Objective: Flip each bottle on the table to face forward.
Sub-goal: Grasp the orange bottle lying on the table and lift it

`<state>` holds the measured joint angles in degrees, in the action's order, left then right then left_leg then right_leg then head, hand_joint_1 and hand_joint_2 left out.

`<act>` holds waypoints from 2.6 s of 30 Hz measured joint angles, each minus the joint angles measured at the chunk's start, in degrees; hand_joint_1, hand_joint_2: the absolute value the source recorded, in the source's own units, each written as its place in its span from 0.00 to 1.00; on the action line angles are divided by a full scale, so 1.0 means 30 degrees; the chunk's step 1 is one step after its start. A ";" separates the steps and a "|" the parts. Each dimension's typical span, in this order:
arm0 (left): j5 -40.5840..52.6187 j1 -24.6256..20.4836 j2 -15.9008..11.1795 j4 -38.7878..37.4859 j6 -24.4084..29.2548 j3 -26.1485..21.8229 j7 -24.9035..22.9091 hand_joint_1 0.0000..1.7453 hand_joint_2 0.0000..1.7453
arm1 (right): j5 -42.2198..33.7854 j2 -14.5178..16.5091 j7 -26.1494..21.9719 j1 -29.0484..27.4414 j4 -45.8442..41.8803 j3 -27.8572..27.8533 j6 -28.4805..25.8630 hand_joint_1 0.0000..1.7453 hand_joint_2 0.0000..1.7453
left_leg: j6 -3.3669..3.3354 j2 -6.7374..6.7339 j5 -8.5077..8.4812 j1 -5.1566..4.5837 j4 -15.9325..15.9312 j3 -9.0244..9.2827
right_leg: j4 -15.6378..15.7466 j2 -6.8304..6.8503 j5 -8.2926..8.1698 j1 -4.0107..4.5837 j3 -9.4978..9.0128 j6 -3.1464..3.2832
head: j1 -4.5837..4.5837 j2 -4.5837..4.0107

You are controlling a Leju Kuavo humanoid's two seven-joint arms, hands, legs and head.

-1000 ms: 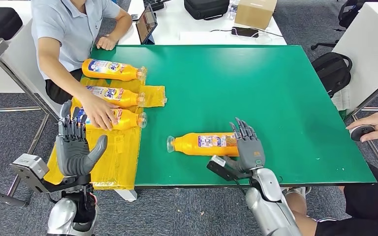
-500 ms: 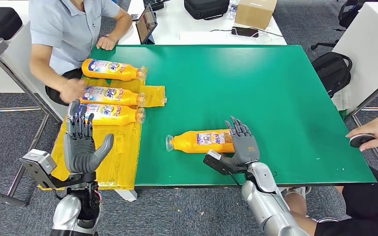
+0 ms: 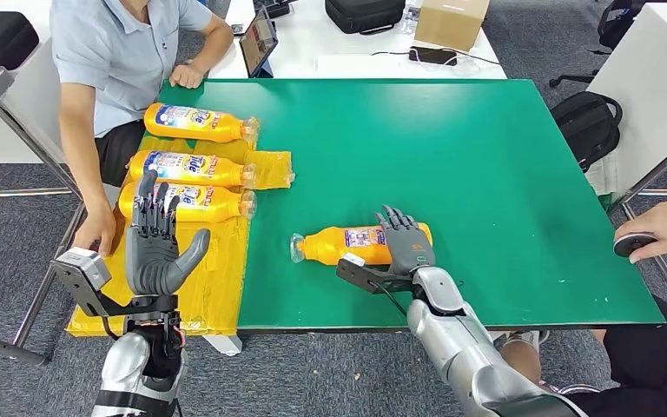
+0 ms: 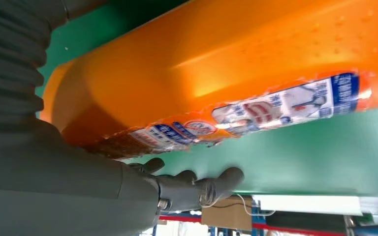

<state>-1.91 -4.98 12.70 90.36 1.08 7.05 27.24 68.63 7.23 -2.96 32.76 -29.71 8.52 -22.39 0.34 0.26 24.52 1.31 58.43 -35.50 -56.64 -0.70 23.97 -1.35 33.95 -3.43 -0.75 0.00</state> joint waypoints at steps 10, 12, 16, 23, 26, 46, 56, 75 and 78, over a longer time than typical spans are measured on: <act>0.0045 0.0173 0.0000 0.0000 -0.0153 -0.0102 -0.0233 0.00 1.00 | 0.0972 0.0173 0.1464 0.0715 0.0845 0.0908 0.1381 0.00 1.00 | 0.0001 0.0001 0.0002 0.0000 0.0000 0.0020 | 0.0004 -0.0004 -0.0001 0.0000 -0.0010 0.0003 | 0.0002 0.0000; 0.0140 0.0234 0.0000 0.0000 -0.0240 -0.0151 -0.0326 0.00 1.00 | 0.1228 0.0199 0.2062 0.0984 0.1011 0.1119 0.2116 0.00 1.00 | 0.0001 -0.0002 0.0001 0.0000 0.0000 0.0038 | 0.0004 -0.0006 -0.0001 0.0001 -0.0021 0.0003 | 0.0002 0.0000; 0.0268 0.0287 0.0000 -0.0045 -0.0457 -0.0249 -0.0533 0.00 1.00 | 0.1409 0.0215 0.2620 0.1487 0.1341 0.1383 0.3020 0.69 1.00 | 0.0001 -0.0001 0.0000 0.0001 0.0000 0.0060 | 0.0005 -0.0003 -0.0001 0.0001 -0.0044 0.0003 | 0.0002 0.0000; 0.0290 0.0309 0.0000 -0.0339 -0.0725 -0.0462 -0.0548 0.00 1.00 | 0.1527 0.0222 0.2578 0.1921 0.1900 0.1652 0.3834 0.99 1.00 | -0.0001 0.0006 -0.0001 -0.0001 0.0000 0.0063 | 0.0005 0.0002 -0.0002 -0.0001 -0.0058 0.0001 | 0.0000 0.0000; 0.0288 0.0344 0.0000 -0.0370 -0.0752 -0.0515 -0.0552 0.00 1.00 | 0.1773 0.0348 0.2922 0.2048 0.2057 0.1860 0.3960 1.00 1.00 | -0.0001 0.0006 -0.0002 0.0000 0.0000 0.0064 | 0.0004 0.0003 -0.0002 0.0000 -0.0060 0.0001 | 0.0002 0.0000; 0.0594 -0.0159 0.0000 -0.1812 -0.0774 -0.0692 -0.0270 0.00 1.00 | -0.3759 0.0894 -0.3883 0.1892 0.2013 0.1334 0.2816 1.00 1.00 | 0.0000 -0.0009 -0.0001 0.0004 0.0000 0.0084 | 0.0005 -0.0006 -0.0008 0.0004 -0.0052 0.0006 | 0.0002 0.0000; 0.2950 -0.0526 -0.0002 -0.2824 0.0758 -0.0215 -0.0857 0.00 1.00 | -0.6197 0.1258 -0.6154 0.0985 0.0914 0.0633 0.1405 0.99 1.00 | 0.0000 0.0014 -0.0001 0.0002 0.0001 0.0051 | 0.0004 0.0009 -0.0006 0.0001 -0.0042 0.0002 | -0.0004 0.0000; 0.2442 0.1194 0.0634 -0.4645 -0.1526 0.1337 0.0596 0.00 1.00 | -1.3483 0.2282 -0.9841 -0.3974 -1.0951 0.1071 -0.0407 0.85 1.00 | 0.0003 0.0016 0.0005 0.0001 0.0000 -0.0018 | 0.0006 0.0014 0.0004 0.0000 0.0014 -0.0001 | 0.0000 0.0000; 0.2579 0.1586 0.0634 -0.4475 -0.2019 0.1649 0.1122 0.00 1.00 | -1.3451 0.2282 -0.9678 -0.4259 -1.1459 0.1323 0.0252 0.91 1.00 | 0.0003 0.0016 0.0005 0.0003 -0.0001 -0.0018 | 0.0005 0.0014 0.0004 0.0002 0.0016 -0.0001 | 0.0000 0.0000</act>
<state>5.83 -0.22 14.60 76.93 -4.98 12.00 30.61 28.28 14.08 -31.99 19.98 -64.09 12.49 -21.63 0.35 0.31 24.53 1.32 58.43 -35.56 -56.63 -0.66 23.99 -1.34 33.99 -3.43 -0.75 0.00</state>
